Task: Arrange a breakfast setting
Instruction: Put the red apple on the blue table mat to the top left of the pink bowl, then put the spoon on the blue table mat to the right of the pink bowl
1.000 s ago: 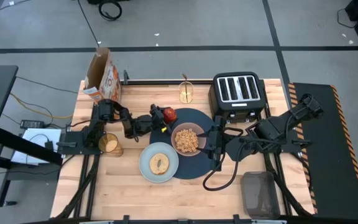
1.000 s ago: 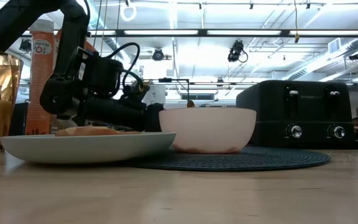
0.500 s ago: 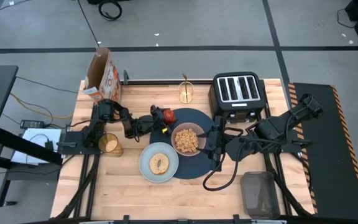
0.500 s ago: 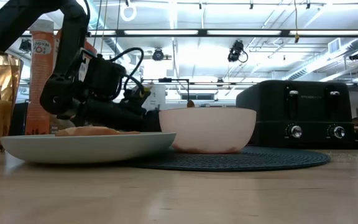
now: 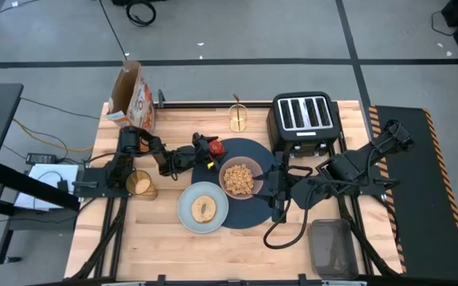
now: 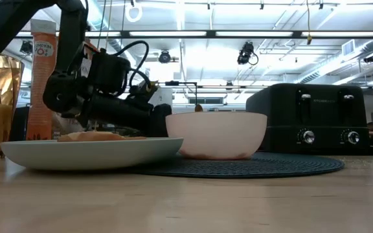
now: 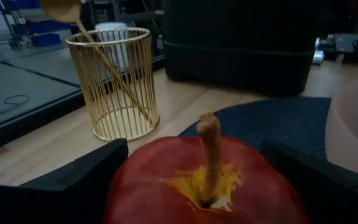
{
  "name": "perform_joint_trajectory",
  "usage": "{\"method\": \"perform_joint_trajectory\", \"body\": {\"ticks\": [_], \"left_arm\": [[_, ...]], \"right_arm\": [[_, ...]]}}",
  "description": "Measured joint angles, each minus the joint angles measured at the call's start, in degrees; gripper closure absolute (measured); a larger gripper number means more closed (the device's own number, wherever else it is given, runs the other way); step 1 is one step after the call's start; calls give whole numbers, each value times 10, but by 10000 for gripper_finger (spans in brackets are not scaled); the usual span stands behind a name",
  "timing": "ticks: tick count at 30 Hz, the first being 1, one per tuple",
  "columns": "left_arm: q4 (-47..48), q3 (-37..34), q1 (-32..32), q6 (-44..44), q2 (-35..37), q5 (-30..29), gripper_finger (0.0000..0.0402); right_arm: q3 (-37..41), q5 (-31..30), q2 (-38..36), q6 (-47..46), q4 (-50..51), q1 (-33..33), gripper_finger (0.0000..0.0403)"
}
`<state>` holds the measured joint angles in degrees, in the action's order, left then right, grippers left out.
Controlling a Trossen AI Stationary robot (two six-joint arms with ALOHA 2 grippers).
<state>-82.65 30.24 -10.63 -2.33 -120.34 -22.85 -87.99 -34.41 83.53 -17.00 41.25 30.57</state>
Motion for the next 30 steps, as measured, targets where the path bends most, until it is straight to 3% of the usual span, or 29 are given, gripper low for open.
{"method": "perform_joint_trajectory", "body": {"ticks": [18, 25, 30], "left_arm": [[106, -11, 13, 16, 163, -2, 30], [275, -10, 35, 15, 320, -3, 30], [454, 14, 69, 12, 450, -4, 30]], "right_arm": [[0, 0, 0, 0, 2, 21, 188], [0, -1, 0, 0, 5, 22, 188], [0, -51, 0, -52, 20, 15, 188]]}}
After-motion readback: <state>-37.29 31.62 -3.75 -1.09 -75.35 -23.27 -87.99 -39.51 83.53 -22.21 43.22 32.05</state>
